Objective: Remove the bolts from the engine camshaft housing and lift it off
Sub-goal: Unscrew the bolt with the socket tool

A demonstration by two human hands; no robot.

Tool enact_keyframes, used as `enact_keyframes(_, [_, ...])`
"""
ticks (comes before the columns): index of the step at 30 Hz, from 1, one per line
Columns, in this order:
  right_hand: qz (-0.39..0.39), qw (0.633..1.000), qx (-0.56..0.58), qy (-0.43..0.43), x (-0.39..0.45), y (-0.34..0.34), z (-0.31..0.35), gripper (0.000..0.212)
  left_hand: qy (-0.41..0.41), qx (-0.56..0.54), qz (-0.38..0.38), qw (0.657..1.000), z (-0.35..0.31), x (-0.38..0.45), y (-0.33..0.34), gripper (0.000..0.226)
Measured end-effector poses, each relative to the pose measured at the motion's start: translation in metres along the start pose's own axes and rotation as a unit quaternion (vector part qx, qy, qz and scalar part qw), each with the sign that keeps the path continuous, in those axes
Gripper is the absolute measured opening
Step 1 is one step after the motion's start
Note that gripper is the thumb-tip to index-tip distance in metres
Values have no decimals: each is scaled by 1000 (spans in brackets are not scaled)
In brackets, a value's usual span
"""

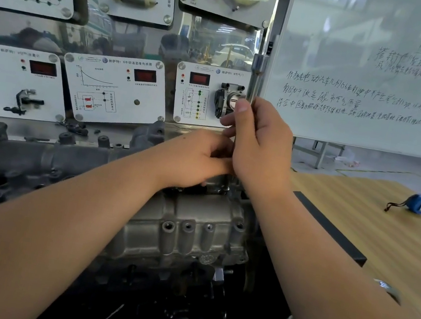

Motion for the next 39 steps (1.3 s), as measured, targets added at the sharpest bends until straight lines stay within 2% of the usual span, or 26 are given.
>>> enact_keyframes(3, [11, 1000, 5, -3, 0, 2, 2, 26, 1, -1, -1, 1000, 0, -1, 0, 8])
enact_keyframes(6, [27, 999, 40, -1, 0, 4, 1, 2, 7, 11, -5, 1000, -2, 1, -3, 7])
enact_keyframes(8, [15, 999, 42, -6, 0, 2, 0, 11, 7, 19, -6, 1000, -1, 2, -3, 13])
enact_keyframes(11, [2, 999, 32, -4, 0, 0, 1, 16, 9, 5, -4, 1000, 1, 2, -1, 7])
enact_keyframes(15, [18, 999, 26, 13, 2, 4, -2, 32, 9, -7, 6, 1000, 0, 0, 1, 9])
enact_keyframes(18, [20, 999, 29, 9, 2, 5, -1, 23, 7, 12, -6, 1000, -1, 1, -3, 9])
enact_keyframes(19, [17, 999, 36, 8, 2, 4, 0, 14, 5, 14, -5, 1000, -1, 2, -3, 15])
enact_keyframes(22, [-4, 999, 39, 0, 1, -2, 0, 10, 4, 15, -2, 1000, -2, 2, -3, 25])
enact_keyframes(24, [-8, 999, 32, -12, 0, -3, 3, 2, 2, 1, -5, 1000, 0, 2, -2, 21])
enact_keyframes(26, [-10, 1000, 11, -16, 0, -2, 3, 15, 5, -11, 0, 1000, 1, 1, 0, 5])
enact_keyframes(29, [11, 1000, 7, -4, 0, 3, 2, 27, 2, -6, 6, 1000, 2, 1, 1, 12])
enact_keyframes(33, [15, 999, 42, -6, -1, 2, 4, 12, 10, 4, 1, 1000, -2, 2, -1, 6])
enact_keyframes(35, [0, 999, 42, -10, -1, 0, 3, 13, 12, 16, 3, 1000, -2, 3, 0, 17])
enact_keyframes(39, [2, 1000, 28, -8, 1, 1, 4, 15, 7, -1, -7, 1000, 1, 3, -1, 13])
Point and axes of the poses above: each hand's wrist, its own x-axis towards the middle knuckle, its own y-axis out of the palm, z = x × y, the point moved 9 cm from there along x, towards the middle knuckle, and after that the axes turned 13 degrees about y, right-handed, at the moved point
